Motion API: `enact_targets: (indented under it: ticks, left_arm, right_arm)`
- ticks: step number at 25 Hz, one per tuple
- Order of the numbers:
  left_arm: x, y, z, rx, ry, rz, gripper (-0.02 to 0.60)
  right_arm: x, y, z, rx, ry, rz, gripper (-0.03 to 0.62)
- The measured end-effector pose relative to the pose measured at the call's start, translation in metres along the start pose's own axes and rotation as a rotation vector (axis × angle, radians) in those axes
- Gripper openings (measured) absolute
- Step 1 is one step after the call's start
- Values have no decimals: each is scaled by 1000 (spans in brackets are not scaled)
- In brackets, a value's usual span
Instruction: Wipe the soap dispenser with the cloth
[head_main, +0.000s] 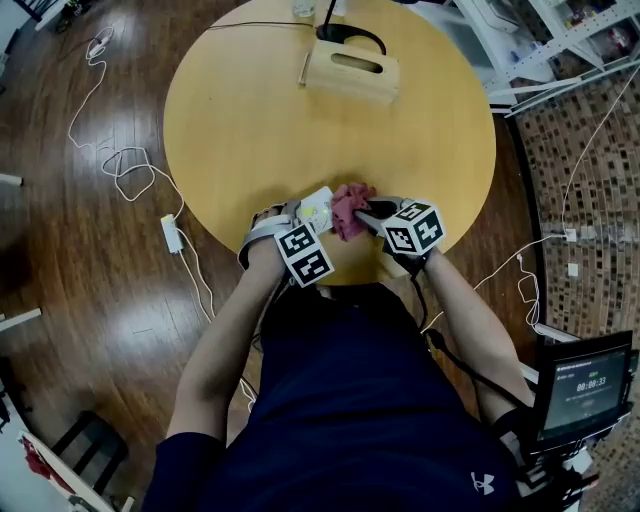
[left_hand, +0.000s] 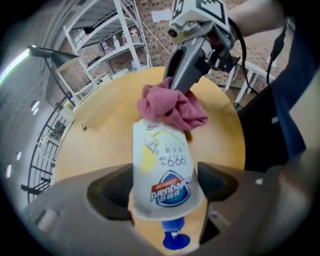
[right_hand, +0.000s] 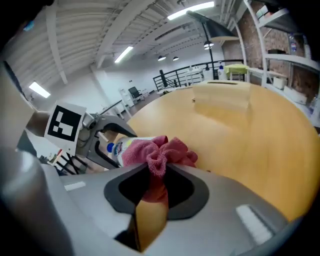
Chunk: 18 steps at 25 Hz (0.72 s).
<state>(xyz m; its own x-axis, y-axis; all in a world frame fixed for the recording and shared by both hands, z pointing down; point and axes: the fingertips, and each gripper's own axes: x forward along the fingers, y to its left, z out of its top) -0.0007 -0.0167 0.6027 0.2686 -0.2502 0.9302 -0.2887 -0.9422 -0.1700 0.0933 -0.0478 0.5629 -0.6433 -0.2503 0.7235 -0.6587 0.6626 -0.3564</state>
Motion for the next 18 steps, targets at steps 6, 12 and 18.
enact_targets:
  ticks: [6,12,18]
  left_arm:
    - [0,-9,2,93,28,-65,403]
    - [-3,-17,-16,115,139,-65,403]
    - [-4,-19,-14,84,155,-103,405]
  right_arm:
    - [35,-21,10,59,29,83,87]
    - [56,-7,32,-10,20,144,86]
    - [24,27,-23,-2,51,229,84]
